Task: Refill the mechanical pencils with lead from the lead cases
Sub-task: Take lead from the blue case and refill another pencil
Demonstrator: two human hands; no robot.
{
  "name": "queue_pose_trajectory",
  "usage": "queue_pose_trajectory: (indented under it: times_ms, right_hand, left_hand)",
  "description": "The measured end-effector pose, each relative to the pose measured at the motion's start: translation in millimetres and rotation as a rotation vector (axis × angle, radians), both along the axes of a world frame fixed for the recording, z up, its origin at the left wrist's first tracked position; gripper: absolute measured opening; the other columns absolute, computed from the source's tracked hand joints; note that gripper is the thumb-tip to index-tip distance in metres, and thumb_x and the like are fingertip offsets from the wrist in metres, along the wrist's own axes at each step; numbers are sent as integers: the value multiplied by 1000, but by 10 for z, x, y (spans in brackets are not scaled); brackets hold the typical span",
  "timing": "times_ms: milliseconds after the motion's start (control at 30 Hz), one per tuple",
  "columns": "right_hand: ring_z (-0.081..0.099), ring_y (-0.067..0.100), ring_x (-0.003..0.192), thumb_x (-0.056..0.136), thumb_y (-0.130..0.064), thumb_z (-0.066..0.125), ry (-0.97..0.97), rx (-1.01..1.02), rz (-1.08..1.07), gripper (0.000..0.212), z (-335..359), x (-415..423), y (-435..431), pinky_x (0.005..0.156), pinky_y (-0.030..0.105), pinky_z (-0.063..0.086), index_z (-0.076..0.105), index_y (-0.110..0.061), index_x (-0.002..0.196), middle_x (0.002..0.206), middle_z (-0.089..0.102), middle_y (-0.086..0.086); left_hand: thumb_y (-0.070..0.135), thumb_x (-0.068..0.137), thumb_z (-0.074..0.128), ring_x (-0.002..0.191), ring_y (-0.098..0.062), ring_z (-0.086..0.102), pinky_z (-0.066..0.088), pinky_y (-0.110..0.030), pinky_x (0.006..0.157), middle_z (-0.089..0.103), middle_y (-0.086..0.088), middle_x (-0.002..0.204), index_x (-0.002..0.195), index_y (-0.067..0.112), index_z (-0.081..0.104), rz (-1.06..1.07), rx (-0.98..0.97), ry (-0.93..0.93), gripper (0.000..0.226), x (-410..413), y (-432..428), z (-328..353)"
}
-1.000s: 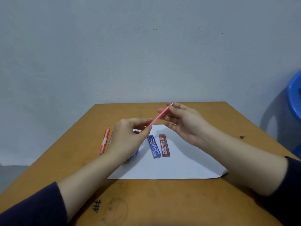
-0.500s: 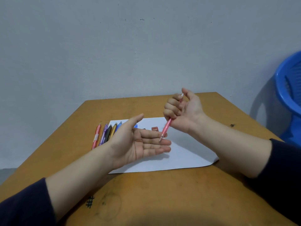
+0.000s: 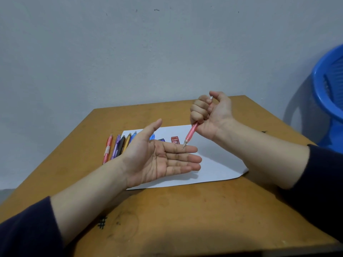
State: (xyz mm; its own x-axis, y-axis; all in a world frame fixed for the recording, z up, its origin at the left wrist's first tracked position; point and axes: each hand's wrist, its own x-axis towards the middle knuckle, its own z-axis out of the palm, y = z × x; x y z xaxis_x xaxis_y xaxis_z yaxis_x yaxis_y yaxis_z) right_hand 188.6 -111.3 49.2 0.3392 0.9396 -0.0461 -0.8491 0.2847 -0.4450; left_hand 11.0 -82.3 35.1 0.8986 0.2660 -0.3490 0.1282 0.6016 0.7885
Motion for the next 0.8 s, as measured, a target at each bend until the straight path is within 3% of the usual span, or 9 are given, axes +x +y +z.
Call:
queue_pose_trajectory:
  times_ms: [600, 800]
  right_hand:
    - [17, 11, 26, 72, -20, 39, 20, 32, 45, 29, 7, -11, 1, 31, 18, 9, 34, -13, 44, 36, 20, -4]
    - [19, 10, 30, 91, -33, 35, -27, 44, 116, 45, 11, -26, 0, 32, 19, 14, 35, -13, 51, 41, 22, -4]
  left_hand:
    - [66, 80, 35, 94, -39, 68, 59, -36, 77, 66, -31, 103, 102, -13, 67, -15, 51, -4, 88, -15, -16, 14]
    - [63, 82, 36, 91, -39, 69, 60, -36, 75, 66, -31, 103, 103, -13, 67, 36, 57, 10, 85, -11, -6, -14]
